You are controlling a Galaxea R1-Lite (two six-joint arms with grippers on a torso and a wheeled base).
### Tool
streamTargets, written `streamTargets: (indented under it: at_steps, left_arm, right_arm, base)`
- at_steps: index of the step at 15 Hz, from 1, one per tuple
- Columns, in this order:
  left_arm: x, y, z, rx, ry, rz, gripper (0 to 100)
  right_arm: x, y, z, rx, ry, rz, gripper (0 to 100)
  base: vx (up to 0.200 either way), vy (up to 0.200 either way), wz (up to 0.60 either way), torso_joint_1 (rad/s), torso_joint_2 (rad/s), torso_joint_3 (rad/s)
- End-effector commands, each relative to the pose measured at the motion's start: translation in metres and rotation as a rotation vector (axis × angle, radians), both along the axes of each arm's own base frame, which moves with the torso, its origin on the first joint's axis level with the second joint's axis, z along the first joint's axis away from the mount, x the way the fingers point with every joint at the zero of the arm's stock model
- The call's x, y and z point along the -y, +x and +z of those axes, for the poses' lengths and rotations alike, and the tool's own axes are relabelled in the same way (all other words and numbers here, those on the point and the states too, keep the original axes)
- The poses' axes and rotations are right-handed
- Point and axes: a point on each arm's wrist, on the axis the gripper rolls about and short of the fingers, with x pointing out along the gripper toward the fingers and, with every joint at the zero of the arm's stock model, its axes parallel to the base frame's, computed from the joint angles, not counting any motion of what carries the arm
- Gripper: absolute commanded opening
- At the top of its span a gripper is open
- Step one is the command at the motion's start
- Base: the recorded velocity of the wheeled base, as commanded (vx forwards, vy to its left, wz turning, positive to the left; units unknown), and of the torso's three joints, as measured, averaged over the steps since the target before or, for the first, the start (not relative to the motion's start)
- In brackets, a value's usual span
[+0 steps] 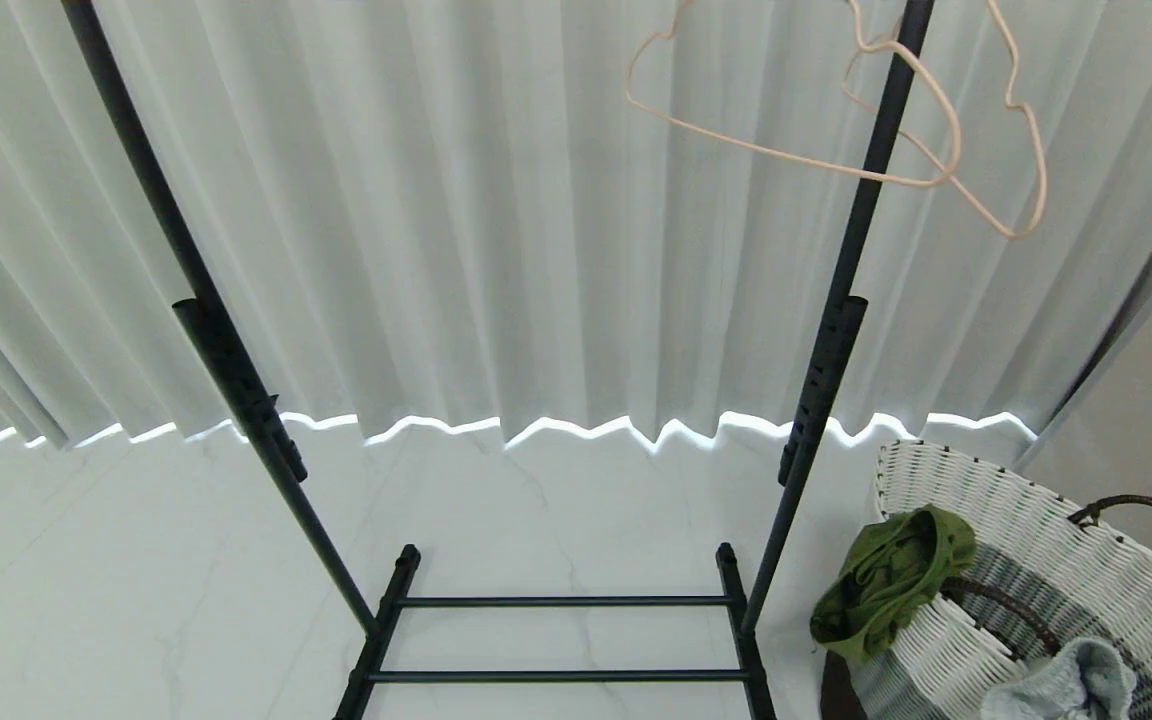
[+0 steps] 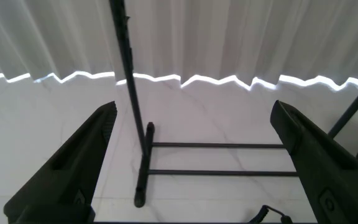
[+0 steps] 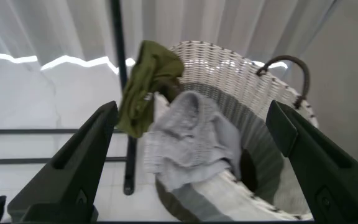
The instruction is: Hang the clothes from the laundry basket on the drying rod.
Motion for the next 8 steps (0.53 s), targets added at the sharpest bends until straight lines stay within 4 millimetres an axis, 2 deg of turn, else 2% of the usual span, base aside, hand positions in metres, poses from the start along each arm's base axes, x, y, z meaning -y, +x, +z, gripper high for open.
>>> streamTargets:
  at_steps: [1,8]
  left_arm:
    - [0.0,0.0,0.0,0.0,0.0,0.0,100]
    - [-0.0001,0.0,0.0001,0.001,-0.018,0.004,100]
  right_arm:
    - [0.0,0.0001,-0.0002,-0.001,0.002,0.001,100]
    - [0.0,0.0001,0.0003,-0.001,-0.011,0.001,100]
  base:
    - [0.0,0.0,0.0,0.0,0.0,0.0]
    - [0.0,0.0,0.0,0.0,0.0,0.0]
